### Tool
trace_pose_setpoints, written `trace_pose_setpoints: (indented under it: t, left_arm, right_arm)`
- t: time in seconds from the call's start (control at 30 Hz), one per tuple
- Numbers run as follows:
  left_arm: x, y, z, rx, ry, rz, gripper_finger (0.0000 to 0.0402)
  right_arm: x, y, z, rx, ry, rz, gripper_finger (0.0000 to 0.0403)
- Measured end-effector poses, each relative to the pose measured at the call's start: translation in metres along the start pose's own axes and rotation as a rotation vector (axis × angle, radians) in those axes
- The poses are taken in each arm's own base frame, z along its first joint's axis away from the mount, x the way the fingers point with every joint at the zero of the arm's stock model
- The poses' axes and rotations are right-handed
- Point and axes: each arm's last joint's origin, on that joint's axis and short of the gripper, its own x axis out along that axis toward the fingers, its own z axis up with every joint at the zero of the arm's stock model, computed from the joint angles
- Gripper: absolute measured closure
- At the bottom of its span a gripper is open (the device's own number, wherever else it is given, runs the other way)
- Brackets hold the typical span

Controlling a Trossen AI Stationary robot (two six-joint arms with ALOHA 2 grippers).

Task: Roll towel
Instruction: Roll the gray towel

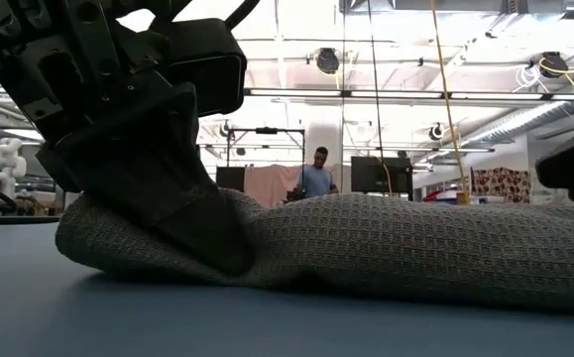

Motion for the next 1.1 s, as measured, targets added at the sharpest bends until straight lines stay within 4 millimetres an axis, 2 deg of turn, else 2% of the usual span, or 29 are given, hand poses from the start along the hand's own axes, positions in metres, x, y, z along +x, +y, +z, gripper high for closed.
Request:
trace_pose_setpoints:
  t: [0.33,0.57,0.77,0.93,1.1]
  left_arm:
    - [0.000,0.000,-0.002,0.006,0.017,0.008,0.0382]
    - [-0.002,-0.004,-0.008,0.049,0.028,0.000,0.0381]
    - [-0.002,-0.005,-0.008,0.060,0.025,0.003,0.0381]
    - [-0.002,-0.005,-0.009,0.076,0.021,0.006,0.0381]
    - [-0.002,-0.006,-0.010,0.082,-0.005,0.030,0.0377]
  right_arm:
    - [0.024,-0.016,-0.003,0.076,0.059,-0.051,0.0066]
    - [0.026,-0.019,-0.005,0.080,0.062,-0.068,0.0066]
    - [0.030,-0.022,-0.009,0.152,0.124,-0.034,0.0070]
    - [0.031,-0.025,-0.014,0.227,0.126,-0.001,0.0099]
    - [0.031,-0.023,-0.013,0.224,0.116,0.027,0.0151]
